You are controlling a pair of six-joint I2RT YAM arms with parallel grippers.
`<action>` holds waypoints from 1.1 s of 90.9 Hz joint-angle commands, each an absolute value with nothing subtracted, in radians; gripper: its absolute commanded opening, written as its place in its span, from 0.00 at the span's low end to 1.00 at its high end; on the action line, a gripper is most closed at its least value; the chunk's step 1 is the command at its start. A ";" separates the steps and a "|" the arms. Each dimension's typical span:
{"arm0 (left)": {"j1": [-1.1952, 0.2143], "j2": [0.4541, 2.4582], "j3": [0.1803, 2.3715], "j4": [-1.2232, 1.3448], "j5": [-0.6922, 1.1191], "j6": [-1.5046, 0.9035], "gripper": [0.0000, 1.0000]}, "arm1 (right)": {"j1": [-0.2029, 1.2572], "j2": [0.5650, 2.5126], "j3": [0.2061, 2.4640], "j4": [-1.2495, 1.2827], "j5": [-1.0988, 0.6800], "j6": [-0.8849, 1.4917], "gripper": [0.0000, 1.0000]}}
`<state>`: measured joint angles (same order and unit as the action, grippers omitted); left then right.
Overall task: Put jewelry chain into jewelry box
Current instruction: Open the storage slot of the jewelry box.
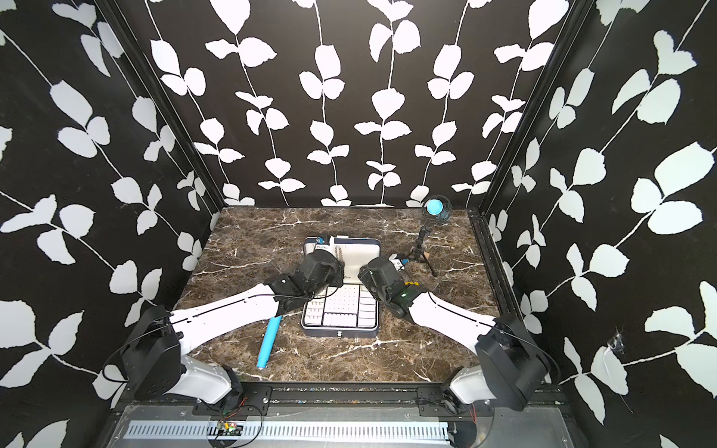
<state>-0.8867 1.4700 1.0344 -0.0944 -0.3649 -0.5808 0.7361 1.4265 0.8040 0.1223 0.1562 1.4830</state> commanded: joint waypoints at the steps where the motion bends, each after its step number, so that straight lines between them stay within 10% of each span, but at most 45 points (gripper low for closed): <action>1: -0.887 1.469 1.066 -0.135 -0.398 -0.598 0.33 | 0.749 1.453 0.792 0.268 0.216 1.574 0.45; 59: -0.887 1.486 1.078 -0.160 -0.382 -0.573 0.34 | 0.744 1.579 0.788 0.382 0.309 1.716 0.35; 100: -0.887 1.526 1.098 -0.137 -0.373 -0.561 0.35 | 0.738 1.623 0.769 0.424 0.276 1.717 0.03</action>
<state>-0.8867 1.5177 1.0657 -0.1387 -0.3752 -0.5785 0.7452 1.6104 0.7898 0.4026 0.2710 1.7241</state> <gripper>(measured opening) 0.348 0.059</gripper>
